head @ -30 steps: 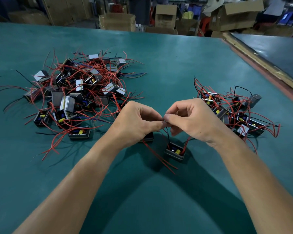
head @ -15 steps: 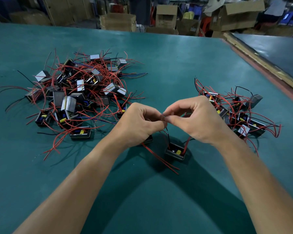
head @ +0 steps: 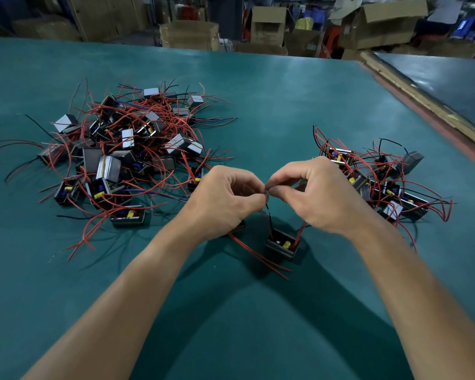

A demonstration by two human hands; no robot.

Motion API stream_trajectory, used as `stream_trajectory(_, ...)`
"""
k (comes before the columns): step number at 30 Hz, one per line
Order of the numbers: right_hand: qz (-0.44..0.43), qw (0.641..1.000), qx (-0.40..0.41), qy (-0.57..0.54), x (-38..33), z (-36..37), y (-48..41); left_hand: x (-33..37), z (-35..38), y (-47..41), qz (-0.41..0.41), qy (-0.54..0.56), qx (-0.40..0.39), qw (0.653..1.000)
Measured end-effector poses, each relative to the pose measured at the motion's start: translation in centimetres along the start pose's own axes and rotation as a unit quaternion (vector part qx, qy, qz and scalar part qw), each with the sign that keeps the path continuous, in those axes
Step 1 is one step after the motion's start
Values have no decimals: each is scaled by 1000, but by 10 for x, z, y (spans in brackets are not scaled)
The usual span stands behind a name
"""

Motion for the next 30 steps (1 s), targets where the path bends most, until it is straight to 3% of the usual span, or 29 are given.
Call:
stream_trajectory(8,23,999,-35,-24,0,4,0,-1,-4,0,-6,-13,9,1000)
stream_trajectory(20,-22,998,53,-28,-5,-3,2,-6,-5,-1,-46,31,-5,998)
stream_trajectory(30,-41,998,48,13,-5,-3,2,-10,-4,-1,-70,26,-29,997)
Point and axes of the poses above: each hand's wrist, its own y-axis away from the middle knuckle, its own z-axis out of the palm, x = y × z, the point moved 4 cm from there along -y, towards the middle knuckle
